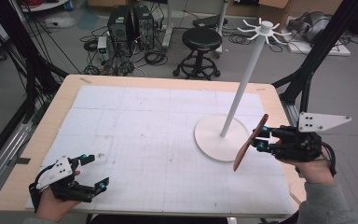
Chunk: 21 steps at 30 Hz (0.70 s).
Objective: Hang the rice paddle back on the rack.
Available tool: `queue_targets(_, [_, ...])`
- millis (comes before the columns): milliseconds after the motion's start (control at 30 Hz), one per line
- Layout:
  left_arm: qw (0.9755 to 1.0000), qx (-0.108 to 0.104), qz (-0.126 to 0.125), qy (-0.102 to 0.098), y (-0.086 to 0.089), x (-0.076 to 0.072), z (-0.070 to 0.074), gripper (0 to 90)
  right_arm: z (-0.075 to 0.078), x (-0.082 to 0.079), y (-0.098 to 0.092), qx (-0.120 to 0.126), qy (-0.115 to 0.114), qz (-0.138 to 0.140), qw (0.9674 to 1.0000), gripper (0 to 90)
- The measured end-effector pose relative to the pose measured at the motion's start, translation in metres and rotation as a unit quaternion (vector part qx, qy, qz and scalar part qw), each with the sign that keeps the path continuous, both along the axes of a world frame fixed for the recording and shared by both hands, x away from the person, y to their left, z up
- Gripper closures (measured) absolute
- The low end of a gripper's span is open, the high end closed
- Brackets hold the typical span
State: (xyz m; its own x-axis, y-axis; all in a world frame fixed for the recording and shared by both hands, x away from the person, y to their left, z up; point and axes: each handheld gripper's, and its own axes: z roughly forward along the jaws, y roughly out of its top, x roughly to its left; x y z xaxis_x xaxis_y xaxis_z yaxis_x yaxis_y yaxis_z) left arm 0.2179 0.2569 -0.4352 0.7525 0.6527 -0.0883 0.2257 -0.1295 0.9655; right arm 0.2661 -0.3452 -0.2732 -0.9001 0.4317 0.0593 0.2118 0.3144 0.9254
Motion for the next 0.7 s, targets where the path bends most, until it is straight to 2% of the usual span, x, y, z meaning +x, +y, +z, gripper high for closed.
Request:
queue_targets(267, [1.0, -0.001, 0.001, 0.002, 0.0, -0.001, -0.001, 1.7, 0.017, 0.004, -0.015, -0.003, -0.011, -0.012, 0.9999, 64.4])
queue_targets(400, [1.0, 0.0, 0.0, 0.0, 0.0, -0.001, 0.0, 1.7, 0.024, 0.006, -0.022, -0.001, -0.009, -0.021, 0.9997, 64.4])
queue_targets(633, [1.0, 0.001, 0.0, 0.002, 0.0, -0.001, -0.001, 1.7, 0.039, 0.014, -0.035, 0.006, -0.013, -0.013, 0.9998, 64.4])
queue_targets(700, [1.0, -0.001, 0.001, 0.002, 0.0, -0.001, -0.001, 1.7, 0.044, 0.018, -0.039, 0.005, -0.016, -0.018, 0.9997, 64.4])
